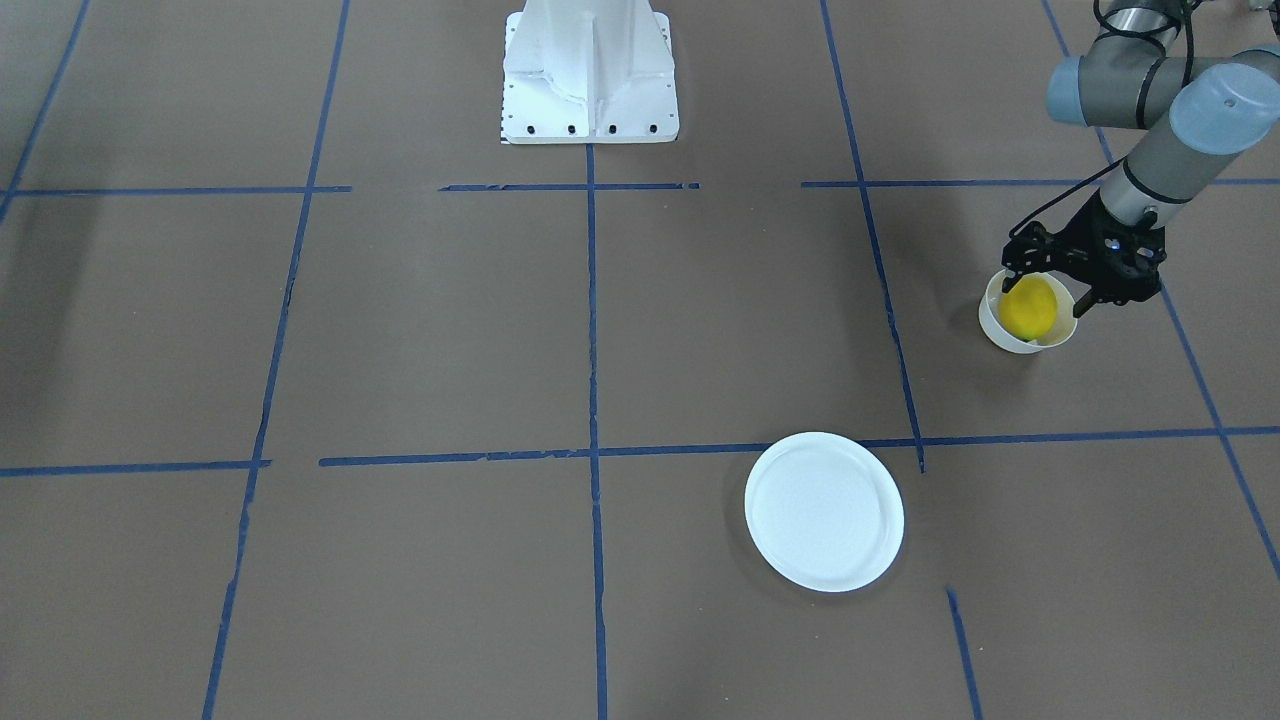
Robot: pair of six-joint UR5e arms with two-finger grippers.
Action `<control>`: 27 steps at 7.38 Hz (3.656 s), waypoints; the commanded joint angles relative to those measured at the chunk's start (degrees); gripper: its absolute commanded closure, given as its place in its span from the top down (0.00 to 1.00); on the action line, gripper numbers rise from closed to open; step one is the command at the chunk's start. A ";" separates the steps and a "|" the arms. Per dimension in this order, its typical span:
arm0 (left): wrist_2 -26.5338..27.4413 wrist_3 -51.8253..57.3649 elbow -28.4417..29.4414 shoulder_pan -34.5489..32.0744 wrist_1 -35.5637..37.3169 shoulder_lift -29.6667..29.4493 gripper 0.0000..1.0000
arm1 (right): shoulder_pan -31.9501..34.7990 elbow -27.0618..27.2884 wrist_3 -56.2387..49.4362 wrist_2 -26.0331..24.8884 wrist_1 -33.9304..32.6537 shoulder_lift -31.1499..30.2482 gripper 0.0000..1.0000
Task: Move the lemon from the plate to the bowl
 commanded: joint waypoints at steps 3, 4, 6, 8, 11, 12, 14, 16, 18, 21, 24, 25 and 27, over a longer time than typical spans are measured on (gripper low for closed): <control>-8.59 26.18 4.45 -27.20 10.06 4.15 0.99 | 0.00 0.00 0.00 0.00 0.00 0.00 1.00; -8.51 28.50 4.55 -32.08 17.96 1.71 0.98 | 0.00 0.00 0.00 0.00 0.00 0.00 1.00; -8.86 33.87 5.34 -40.36 29.75 -2.77 0.99 | 0.00 0.00 0.00 0.00 0.00 0.00 1.00; -12.36 32.84 3.50 -40.66 37.98 -3.42 1.00 | 0.00 0.00 0.00 0.00 0.00 0.00 1.00; -12.90 30.37 0.42 -40.66 47.31 -2.72 1.00 | 0.00 0.00 0.00 0.00 0.00 0.00 1.00; -12.73 30.37 0.42 -40.66 47.48 -2.71 1.00 | 0.00 0.00 0.00 0.00 0.00 0.00 1.00; -12.73 30.37 -0.19 -40.48 47.31 -2.71 1.00 | 0.00 0.00 0.00 0.00 0.00 0.00 1.00; -13.17 30.37 0.42 -40.40 47.05 -3.23 1.00 | 0.00 0.00 0.00 0.00 0.00 0.00 1.00; -12.82 30.37 -0.10 -40.31 47.14 -3.68 1.00 | 0.00 0.00 0.00 0.00 0.00 0.00 1.00; -12.73 30.45 -0.46 -40.22 47.05 -3.59 1.00 | 0.00 0.00 0.00 0.00 0.00 0.00 1.00; -12.81 30.45 -0.63 -40.22 47.13 -3.50 1.00 | 0.00 0.00 0.00 0.00 0.00 0.00 1.00; -12.73 30.45 -0.64 -40.22 47.13 -3.33 1.00 | 0.00 0.00 0.00 0.00 0.00 0.00 1.00; -12.64 33.50 0.32 -40.22 47.13 -2.89 1.00 | 0.00 0.00 0.00 0.00 0.00 0.00 1.00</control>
